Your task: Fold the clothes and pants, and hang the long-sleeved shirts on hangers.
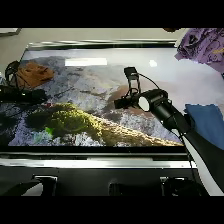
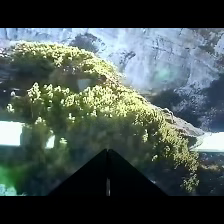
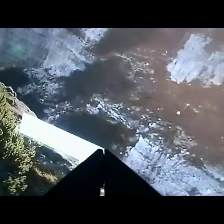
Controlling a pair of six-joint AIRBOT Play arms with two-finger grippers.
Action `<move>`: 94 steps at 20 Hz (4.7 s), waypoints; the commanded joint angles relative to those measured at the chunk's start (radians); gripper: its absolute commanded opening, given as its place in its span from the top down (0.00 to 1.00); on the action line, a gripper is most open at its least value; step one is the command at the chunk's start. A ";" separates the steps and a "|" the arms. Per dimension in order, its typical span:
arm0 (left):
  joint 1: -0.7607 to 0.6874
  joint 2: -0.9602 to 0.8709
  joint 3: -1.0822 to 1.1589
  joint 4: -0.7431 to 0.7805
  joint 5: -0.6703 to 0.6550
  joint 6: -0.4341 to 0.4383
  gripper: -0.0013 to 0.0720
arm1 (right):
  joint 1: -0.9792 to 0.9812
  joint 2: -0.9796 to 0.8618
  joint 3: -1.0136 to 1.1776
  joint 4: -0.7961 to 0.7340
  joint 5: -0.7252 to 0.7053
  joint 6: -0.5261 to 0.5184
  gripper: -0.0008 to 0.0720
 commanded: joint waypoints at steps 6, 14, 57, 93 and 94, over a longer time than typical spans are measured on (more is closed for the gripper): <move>0.027 -0.045 0.049 0.071 0.145 -0.105 0.00 | 0.001 -0.001 0.001 0.000 -0.006 0.000 0.95; 0.246 -0.853 0.932 0.158 0.148 -0.121 0.00 | 0.001 -0.001 0.001 0.000 -0.010 0.000 0.95; -0.758 -0.280 0.213 0.016 0.202 -0.451 0.96 | 0.000 0.218 0.000 -0.468 0.551 -0.062 0.60; -0.048 -0.423 0.461 -0.016 0.071 -0.172 0.00 | 0.019 -0.236 -0.269 1.001 -0.299 -0.280 0.96; -0.047 -0.435 0.461 -0.027 0.070 -0.172 0.00 | 0.010 -0.221 -0.269 0.983 -0.303 -0.268 0.96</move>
